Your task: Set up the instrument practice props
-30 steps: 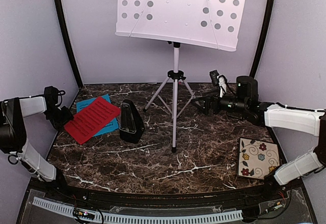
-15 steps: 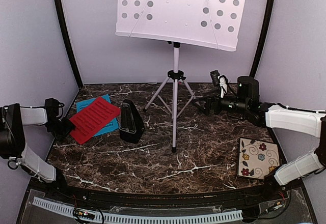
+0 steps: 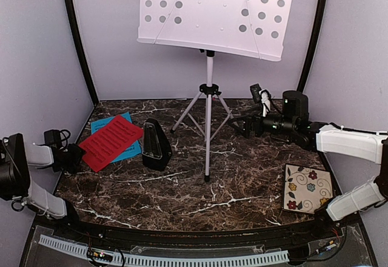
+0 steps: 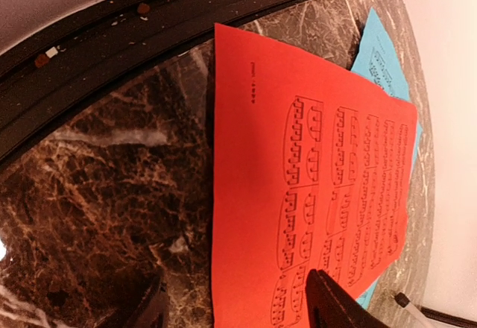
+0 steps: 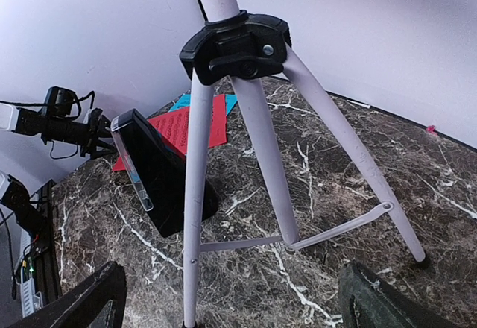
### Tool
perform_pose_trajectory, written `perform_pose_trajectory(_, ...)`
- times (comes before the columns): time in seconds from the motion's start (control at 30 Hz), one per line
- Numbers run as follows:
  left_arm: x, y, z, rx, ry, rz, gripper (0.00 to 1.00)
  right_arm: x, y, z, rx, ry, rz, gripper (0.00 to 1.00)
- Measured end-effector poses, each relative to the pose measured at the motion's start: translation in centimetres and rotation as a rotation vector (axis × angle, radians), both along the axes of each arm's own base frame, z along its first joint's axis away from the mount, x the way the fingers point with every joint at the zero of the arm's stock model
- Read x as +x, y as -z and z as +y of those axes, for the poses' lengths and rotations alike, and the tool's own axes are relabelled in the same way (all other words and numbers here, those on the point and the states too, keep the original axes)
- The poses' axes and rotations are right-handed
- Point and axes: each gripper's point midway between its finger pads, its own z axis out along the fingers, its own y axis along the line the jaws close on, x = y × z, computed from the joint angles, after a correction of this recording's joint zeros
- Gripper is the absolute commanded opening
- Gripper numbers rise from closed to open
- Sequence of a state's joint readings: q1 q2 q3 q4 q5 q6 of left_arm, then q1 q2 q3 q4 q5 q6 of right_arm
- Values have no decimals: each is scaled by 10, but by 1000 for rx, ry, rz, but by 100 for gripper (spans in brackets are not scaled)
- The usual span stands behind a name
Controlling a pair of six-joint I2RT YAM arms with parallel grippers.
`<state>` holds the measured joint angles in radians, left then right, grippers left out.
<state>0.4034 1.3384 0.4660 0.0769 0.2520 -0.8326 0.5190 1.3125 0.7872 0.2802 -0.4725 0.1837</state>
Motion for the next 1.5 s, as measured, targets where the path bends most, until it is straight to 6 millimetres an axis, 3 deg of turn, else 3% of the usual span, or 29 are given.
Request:
perform_pose_trajectory(0.57, 32, 4, -5, -112, 113, -227, 43, 5, -11, 1, -1, 0, -22, 100)
perform_pose_trajectory(0.73, 41, 8, -10, -135, 156, -268, 30, 6, -10, 2, -5, 0, -16, 100)
perform_pose_trajectory(0.87, 40, 11, -10, -129, 161, -255, 5, 7, -8, 2, -11, 0, -12, 100)
perform_pose_trajectory(0.93, 36, 15, -12, -127, 162, -231, 0, 7, -7, 2, -14, 0, -7, 100)
perform_pose_trajectory(1.07, 34, 14, -21, -89, 195, -165, 0, 7, -6, 2, -15, 0, -5, 100)
perform_pose_trajectory(1.2, 36, 1, -46, -45, 270, -99, 2, 9, -1, 3, -21, -1, 7, 100)
perform_pose_trajectory(1.3, 43, -20, -52, 13, 320, -93, 36, 10, 1, 5, -19, -3, 13, 100)
perform_pose_trajectory(1.37, 51, -37, -43, 69, 333, -90, 50, 10, 2, 5, -18, -3, 16, 100)
perform_pose_trajectory(1.5, 93, -82, -14, 173, 374, -110, 59, 10, 0, 5, -12, -4, 11, 100)
